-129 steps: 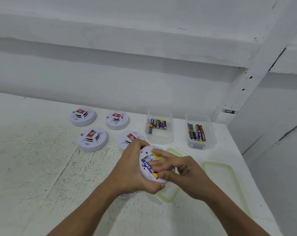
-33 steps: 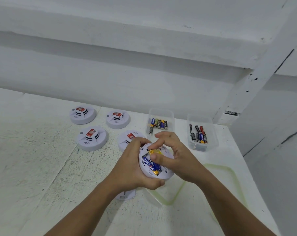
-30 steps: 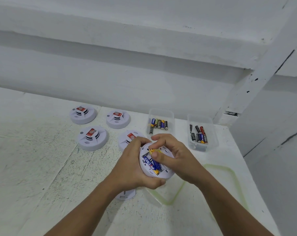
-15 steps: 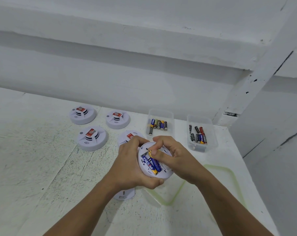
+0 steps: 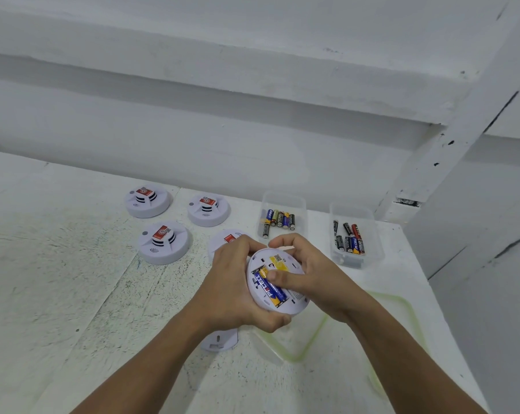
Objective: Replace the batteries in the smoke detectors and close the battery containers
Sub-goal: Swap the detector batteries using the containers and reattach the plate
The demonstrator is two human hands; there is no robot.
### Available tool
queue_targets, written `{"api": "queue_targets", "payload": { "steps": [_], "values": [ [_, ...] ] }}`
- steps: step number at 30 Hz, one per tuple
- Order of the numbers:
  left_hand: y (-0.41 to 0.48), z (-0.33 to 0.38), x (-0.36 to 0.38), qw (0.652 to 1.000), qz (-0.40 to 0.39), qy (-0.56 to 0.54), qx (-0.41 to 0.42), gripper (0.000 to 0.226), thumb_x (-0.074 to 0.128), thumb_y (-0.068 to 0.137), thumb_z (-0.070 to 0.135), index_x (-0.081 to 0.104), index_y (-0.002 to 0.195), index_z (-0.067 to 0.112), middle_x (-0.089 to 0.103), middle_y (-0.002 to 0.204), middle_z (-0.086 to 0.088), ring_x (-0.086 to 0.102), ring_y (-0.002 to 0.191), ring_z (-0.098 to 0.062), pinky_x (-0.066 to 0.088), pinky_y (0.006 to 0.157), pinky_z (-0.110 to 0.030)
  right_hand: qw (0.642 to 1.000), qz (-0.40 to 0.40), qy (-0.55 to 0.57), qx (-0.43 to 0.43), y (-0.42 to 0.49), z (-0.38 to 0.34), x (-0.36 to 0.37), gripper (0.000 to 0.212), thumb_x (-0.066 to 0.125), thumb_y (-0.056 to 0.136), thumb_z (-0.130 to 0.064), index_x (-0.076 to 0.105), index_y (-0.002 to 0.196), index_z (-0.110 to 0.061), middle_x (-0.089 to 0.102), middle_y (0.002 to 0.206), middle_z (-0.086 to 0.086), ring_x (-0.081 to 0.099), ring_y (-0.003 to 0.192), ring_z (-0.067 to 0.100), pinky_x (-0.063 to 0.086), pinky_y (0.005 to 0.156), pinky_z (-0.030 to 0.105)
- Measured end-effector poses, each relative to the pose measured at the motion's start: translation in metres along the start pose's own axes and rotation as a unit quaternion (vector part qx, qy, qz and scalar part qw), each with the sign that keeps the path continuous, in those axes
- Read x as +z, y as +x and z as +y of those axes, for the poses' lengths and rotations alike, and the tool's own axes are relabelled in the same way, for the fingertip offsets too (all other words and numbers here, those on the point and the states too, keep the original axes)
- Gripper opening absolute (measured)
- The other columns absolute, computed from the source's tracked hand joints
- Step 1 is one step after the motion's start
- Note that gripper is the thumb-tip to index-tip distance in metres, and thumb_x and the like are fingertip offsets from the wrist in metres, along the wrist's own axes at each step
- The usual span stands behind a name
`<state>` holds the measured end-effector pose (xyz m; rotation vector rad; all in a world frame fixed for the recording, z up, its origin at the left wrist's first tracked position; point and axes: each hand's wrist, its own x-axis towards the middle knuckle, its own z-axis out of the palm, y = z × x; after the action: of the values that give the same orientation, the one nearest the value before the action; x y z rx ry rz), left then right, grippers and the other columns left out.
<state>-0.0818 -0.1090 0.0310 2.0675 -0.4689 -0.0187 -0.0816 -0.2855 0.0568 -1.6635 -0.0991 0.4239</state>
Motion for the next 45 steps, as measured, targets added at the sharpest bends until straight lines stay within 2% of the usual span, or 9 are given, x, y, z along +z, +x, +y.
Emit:
{"api": "queue_targets", "payload": {
  "steps": [15, 20, 24, 30, 34, 37, 39, 42, 45],
  "values": [
    [0.001, -0.002, -0.004, 0.999, 0.014, -0.042, 0.001, 0.081, 0.084, 0.031, 0.047, 0.047, 0.101, 0.031, 0.059, 0.101, 0.009, 0.06, 0.096, -0.013, 0.055, 0.071, -0.038, 1.0, 0.007, -0.02, -0.006, 0.0, -0.007, 0.006, 0.038, 0.075, 0.079, -0.013, 0.061, 0.114, -0.016, 0.07, 0.105, 0.008, 0.069, 0.093, 0.021, 0.057, 0.077, 0.032],
    [-0.01, -0.016, -0.014, 0.998, 0.027, -0.051, 0.016, 0.076, 0.083, 0.033, 0.046, 0.048, 0.1, 0.034, 0.062, 0.095, 0.011, 0.064, 0.087, -0.011, 0.054, 0.066, -0.026, 0.999, 0.017, -0.027, -0.008, 0.003, -0.004, 0.021, 0.048, 0.075, 0.078, -0.006, 0.059, 0.121, -0.019, 0.068, 0.112, 0.004, 0.067, 0.1, 0.02, 0.057, 0.085, 0.036],
    [-0.022, -0.033, -0.022, 0.998, 0.043, -0.052, 0.011, 0.076, 0.084, 0.033, 0.04, 0.048, 0.1, 0.039, 0.064, 0.094, 0.011, 0.065, 0.087, -0.015, 0.056, 0.067, -0.031, 0.995, 0.024, -0.096, -0.003, 0.006, 0.002, 0.037, 0.057, 0.077, 0.078, -0.019, 0.054, 0.13, -0.027, 0.065, 0.118, -0.006, 0.065, 0.103, 0.01, 0.054, 0.091, 0.036],
    [-0.048, -0.07, -0.057, 0.995, 0.089, -0.039, -0.005, 0.077, 0.085, 0.033, 0.043, 0.052, 0.101, 0.032, 0.063, 0.095, 0.02, 0.066, 0.084, -0.006, 0.053, 0.062, -0.018, 0.979, 0.044, -0.198, 0.026, 0.009, 0.011, 0.077, 0.057, 0.072, 0.081, -0.026, 0.05, 0.134, -0.031, 0.063, 0.119, -0.008, 0.065, 0.098, 0.008, 0.054, 0.089, 0.033],
    [-0.06, -0.097, -0.079, 0.995, 0.093, 0.007, -0.021, 0.076, 0.087, 0.034, 0.044, 0.053, 0.102, 0.034, 0.063, 0.098, 0.023, 0.064, 0.089, -0.002, 0.054, 0.068, -0.022, 0.96, 0.037, -0.278, 0.011, 0.008, 0.018, 0.1, 0.043, 0.063, 0.088, -0.028, 0.055, 0.13, -0.033, 0.06, 0.122, -0.016, 0.056, 0.097, -0.002, 0.048, 0.082, 0.016],
    [-0.067, -0.119, -0.094, 0.996, 0.065, 0.031, -0.043, 0.08, 0.087, 0.034, 0.046, 0.051, 0.105, 0.041, 0.064, 0.098, 0.019, 0.062, 0.095, -0.01, 0.052, 0.083, -0.044, 0.928, 0.094, -0.362, 0.004, 0.009, 0.028, 0.119, 0.037, 0.056, 0.092, -0.026, 0.055, 0.128, -0.022, 0.055, 0.125, -0.009, 0.049, 0.103, 0.002, 0.035, 0.082, 0.006],
    [-0.07, -0.127, -0.102, 0.997, 0.047, 0.033, -0.049, 0.081, 0.085, 0.033, 0.051, 0.05, 0.106, 0.042, 0.064, 0.1, 0.021, 0.061, 0.097, -0.01, 0.048, 0.087, -0.051, 0.883, 0.128, -0.452, -0.003, 0.014, 0.04, 0.129, 0.029, 0.048, 0.094, -0.026, 0.059, 0.117, -0.012, 0.056, 0.118, 0.0, 0.048, 0.109, 0.015, 0.034, 0.091, 0.017],
    [-0.072, -0.13, -0.113, 0.998, 0.03, 0.029, -0.046, 0.078, 0.078, 0.033, 0.055, 0.052, 0.104, 0.039, 0.061, 0.103, 0.028, 0.054, 0.1, 0.006, 0.04, 0.095, -0.047, 0.827, 0.158, -0.539, 0.007, 0.02, 0.057, 0.147, 0.027, 0.034, 0.09, -0.034, 0.05, 0.08, -0.015, 0.05, 0.087, 0.001, 0.048, 0.09, 0.022, 0.037, 0.084, 0.028],
    [-0.074, -0.131, -0.122, 0.999, 0.011, 0.02, -0.045, 0.075, 0.07, 0.032, 0.058, 0.05, 0.102, 0.039, 0.062, 0.098, 0.027, 0.036, 0.103, 0.024, 0.027, 0.098, -0.038, 0.762, 0.205, -0.614, 0.0, 0.018, 0.065, 0.167, 0.025, 0.067, 0.075, -0.036, 0.05, 0.067, -0.019, 0.054, 0.07, 0.001, 0.051, 0.067, 0.02, 0.046, 0.066, 0.031]
  ]
}}
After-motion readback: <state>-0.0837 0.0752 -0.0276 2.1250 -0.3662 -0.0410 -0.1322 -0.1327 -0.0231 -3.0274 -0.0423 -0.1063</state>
